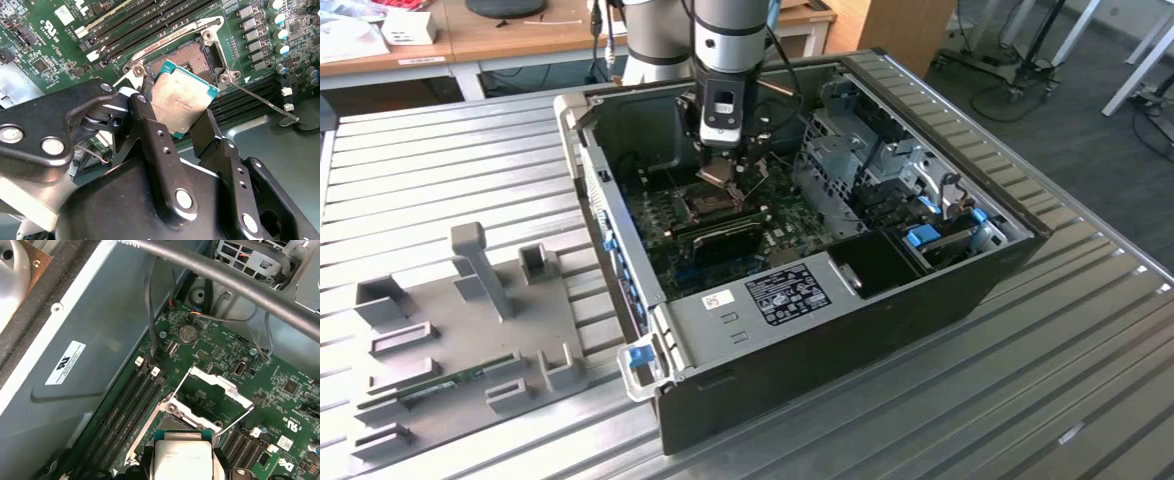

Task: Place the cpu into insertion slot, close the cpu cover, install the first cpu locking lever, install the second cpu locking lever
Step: 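Place the cpu into insertion slot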

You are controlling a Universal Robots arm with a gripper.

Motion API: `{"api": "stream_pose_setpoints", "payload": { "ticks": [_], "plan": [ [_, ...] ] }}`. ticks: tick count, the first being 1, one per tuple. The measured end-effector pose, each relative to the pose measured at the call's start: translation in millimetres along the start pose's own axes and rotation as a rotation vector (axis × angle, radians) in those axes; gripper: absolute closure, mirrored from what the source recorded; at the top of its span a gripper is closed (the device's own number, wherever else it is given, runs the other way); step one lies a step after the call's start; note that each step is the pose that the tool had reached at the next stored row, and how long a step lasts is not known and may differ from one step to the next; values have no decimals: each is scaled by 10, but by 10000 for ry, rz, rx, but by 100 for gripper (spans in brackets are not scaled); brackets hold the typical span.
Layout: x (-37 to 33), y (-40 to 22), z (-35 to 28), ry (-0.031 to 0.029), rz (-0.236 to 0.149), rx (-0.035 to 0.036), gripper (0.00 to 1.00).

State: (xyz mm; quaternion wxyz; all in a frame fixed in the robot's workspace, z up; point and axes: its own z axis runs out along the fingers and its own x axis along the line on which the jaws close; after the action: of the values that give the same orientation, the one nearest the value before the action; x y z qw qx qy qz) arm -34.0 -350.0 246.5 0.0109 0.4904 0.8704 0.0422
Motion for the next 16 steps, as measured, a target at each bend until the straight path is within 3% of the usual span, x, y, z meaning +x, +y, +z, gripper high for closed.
{"api": "stream_pose_setpoints", "payload": {
  "ticks": [3,9,16],
  "plan": [
    [0,0,0,-9,105,-2,46],
    [0,0,2,-97,1142,-25,46],
    [0,0,3,-102,1206,-27,46]
  ]
}}
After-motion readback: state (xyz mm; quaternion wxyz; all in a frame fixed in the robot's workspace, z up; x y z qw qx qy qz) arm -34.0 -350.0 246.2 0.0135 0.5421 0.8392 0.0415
